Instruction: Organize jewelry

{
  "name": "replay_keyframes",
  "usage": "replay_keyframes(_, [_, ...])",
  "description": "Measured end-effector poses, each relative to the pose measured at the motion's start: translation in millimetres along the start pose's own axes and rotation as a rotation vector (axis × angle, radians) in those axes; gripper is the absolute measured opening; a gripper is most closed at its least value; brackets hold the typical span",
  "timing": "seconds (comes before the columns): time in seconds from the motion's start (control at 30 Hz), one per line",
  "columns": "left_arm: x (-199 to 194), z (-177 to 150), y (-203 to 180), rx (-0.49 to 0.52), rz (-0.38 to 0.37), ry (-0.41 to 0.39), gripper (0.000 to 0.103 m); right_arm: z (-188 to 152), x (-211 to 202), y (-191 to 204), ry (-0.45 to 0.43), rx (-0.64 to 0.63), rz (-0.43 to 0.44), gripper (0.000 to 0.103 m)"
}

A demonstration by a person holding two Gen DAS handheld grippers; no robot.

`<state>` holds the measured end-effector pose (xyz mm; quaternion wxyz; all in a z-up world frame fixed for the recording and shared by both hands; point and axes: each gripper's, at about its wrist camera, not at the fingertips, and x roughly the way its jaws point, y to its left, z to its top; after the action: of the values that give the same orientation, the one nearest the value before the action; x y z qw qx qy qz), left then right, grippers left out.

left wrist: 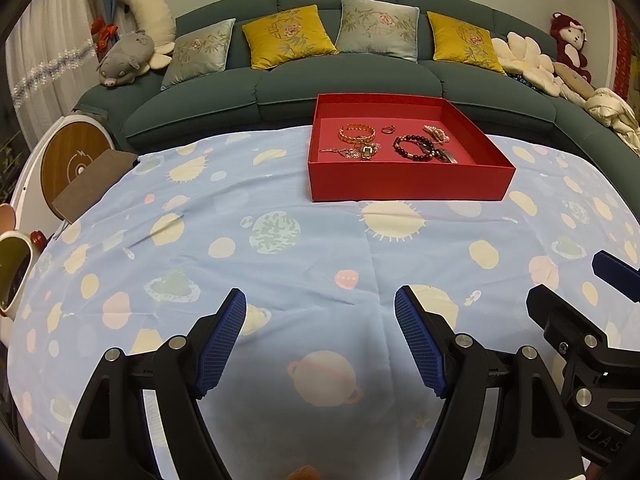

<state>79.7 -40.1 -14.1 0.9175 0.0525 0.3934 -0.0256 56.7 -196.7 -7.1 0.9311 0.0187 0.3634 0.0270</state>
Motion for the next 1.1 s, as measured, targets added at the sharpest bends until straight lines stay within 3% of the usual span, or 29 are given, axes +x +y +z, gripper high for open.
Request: replay_keyframes(1.1, [1.8,-1.5,0.7,-0.023,0.015,-0.003,0.074,-1.5,-2.0,3.6,-0.005,0.008,-0.014,0.084])
